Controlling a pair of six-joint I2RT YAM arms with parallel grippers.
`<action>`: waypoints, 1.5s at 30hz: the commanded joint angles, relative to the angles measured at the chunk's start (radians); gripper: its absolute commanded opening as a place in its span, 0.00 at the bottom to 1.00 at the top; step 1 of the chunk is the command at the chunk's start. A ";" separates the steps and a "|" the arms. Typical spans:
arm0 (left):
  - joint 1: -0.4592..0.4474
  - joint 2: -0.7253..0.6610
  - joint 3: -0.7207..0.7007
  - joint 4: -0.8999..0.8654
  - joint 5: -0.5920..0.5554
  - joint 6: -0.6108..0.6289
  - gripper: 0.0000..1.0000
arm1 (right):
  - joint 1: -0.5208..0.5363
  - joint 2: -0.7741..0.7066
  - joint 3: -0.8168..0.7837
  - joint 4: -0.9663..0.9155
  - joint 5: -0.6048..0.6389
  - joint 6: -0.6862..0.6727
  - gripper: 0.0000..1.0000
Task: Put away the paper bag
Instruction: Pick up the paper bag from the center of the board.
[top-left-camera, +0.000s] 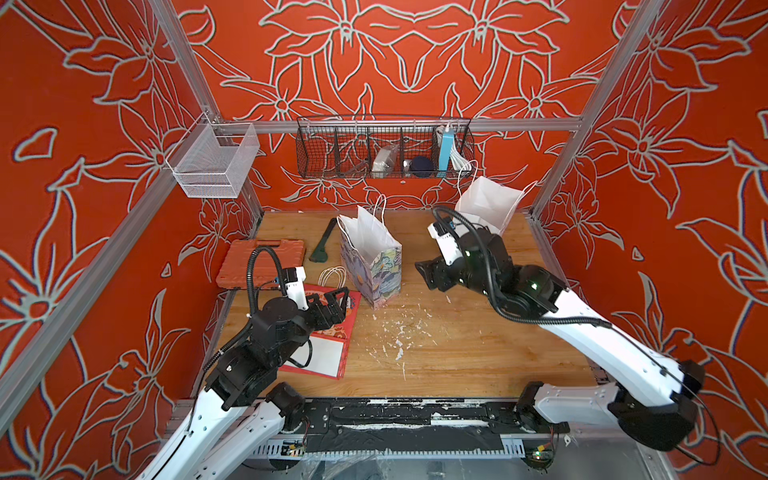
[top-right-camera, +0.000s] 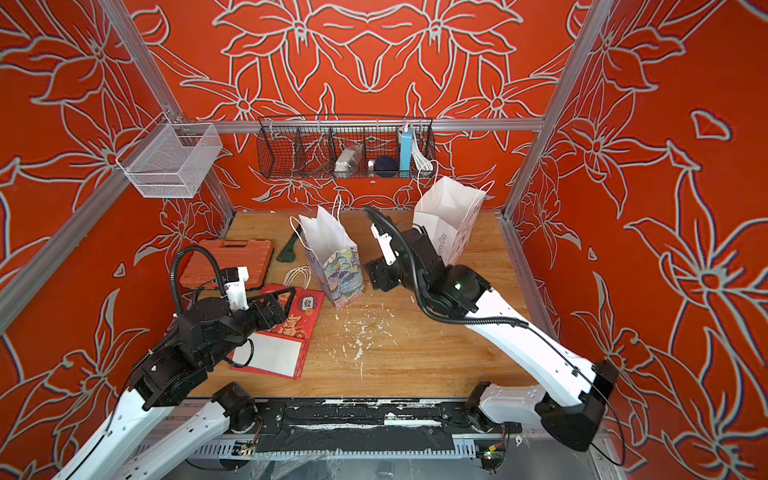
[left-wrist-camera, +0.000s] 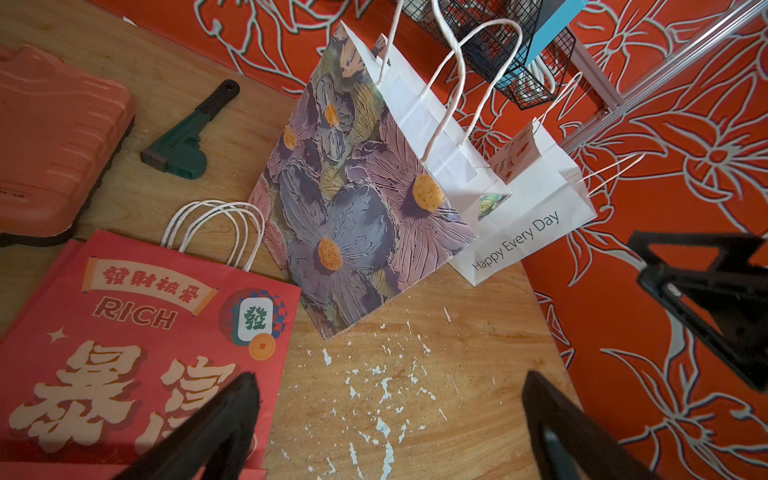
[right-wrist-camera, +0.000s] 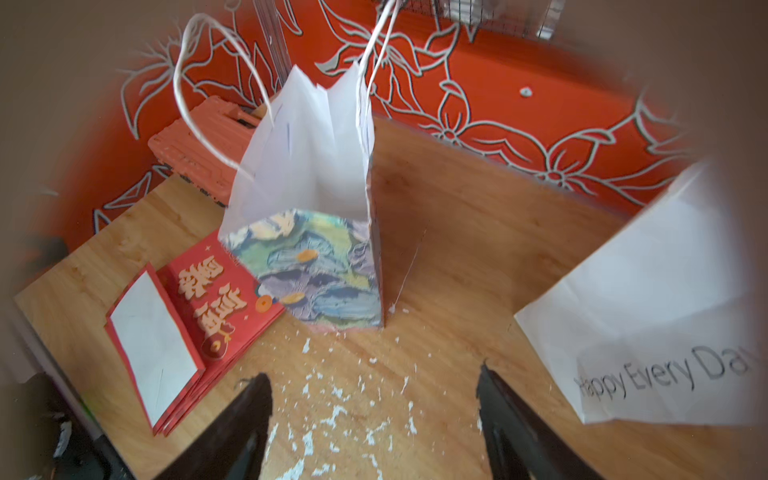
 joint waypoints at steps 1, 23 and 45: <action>0.002 -0.026 -0.012 -0.006 0.002 -0.002 0.98 | -0.061 0.123 0.151 -0.118 -0.188 -0.079 0.80; 0.002 -0.008 -0.033 -0.019 -0.061 -0.013 0.95 | -0.074 0.690 0.729 -0.251 -0.179 -0.109 0.68; 0.002 -0.023 -0.037 -0.010 -0.055 0.017 0.98 | -0.074 0.593 0.655 -0.231 0.163 0.039 0.00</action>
